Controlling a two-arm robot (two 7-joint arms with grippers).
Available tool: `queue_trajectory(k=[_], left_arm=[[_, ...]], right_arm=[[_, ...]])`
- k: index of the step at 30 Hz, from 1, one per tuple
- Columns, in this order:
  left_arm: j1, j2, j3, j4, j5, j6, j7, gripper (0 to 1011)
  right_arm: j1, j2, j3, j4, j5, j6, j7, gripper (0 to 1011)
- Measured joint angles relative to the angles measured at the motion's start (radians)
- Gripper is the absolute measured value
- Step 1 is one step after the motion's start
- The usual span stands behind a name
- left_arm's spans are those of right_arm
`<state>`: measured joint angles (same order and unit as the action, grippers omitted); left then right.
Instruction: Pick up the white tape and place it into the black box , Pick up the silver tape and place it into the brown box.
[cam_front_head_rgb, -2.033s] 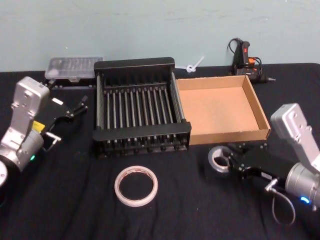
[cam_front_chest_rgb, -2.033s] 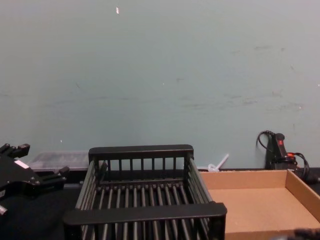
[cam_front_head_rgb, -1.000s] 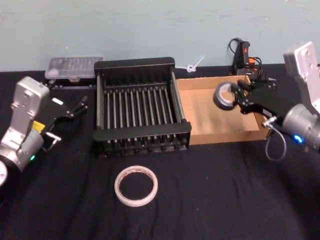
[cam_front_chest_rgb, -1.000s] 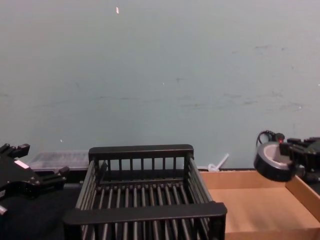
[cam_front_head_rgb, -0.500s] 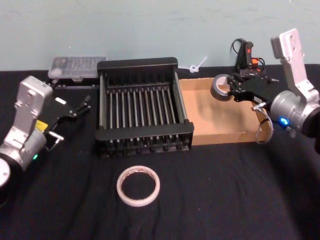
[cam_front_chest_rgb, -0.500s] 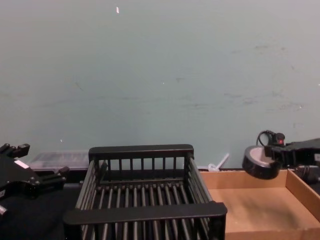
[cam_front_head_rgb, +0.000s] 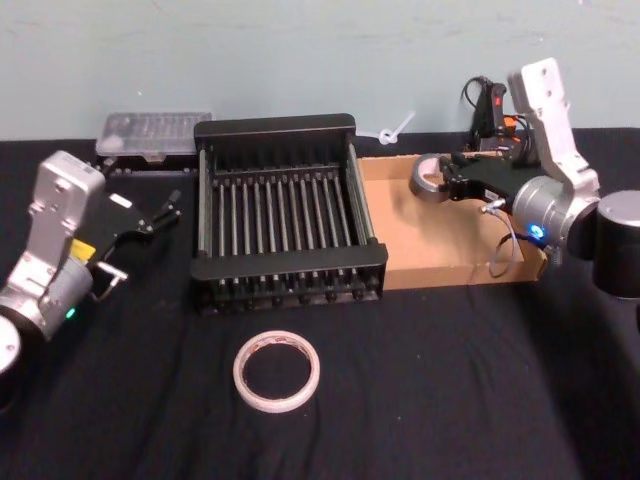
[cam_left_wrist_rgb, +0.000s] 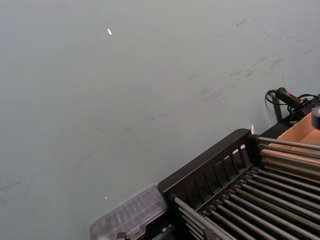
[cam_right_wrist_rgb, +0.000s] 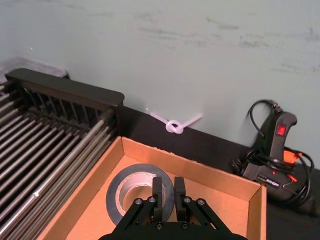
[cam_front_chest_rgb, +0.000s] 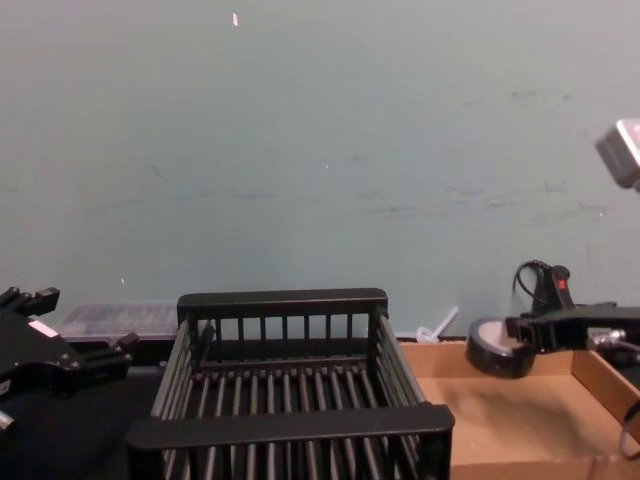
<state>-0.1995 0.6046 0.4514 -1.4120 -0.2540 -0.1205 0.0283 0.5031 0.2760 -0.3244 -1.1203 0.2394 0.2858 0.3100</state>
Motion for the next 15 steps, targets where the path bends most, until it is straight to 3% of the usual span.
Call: queue_trajectory(k=[6,15], left_arm=[[0.000,0.000,0.000,0.000,0.000,0.000,0.000,1001],[0.000,0.000,0.000,0.000,0.000,0.000,0.000,1001]], right_arm=[[0.023,-0.019,-0.003,0.053,-0.018,-0.005,-0.003,145],[0.022,-0.018,-0.003,0.049,-0.018,-0.005,-0.003,145]])
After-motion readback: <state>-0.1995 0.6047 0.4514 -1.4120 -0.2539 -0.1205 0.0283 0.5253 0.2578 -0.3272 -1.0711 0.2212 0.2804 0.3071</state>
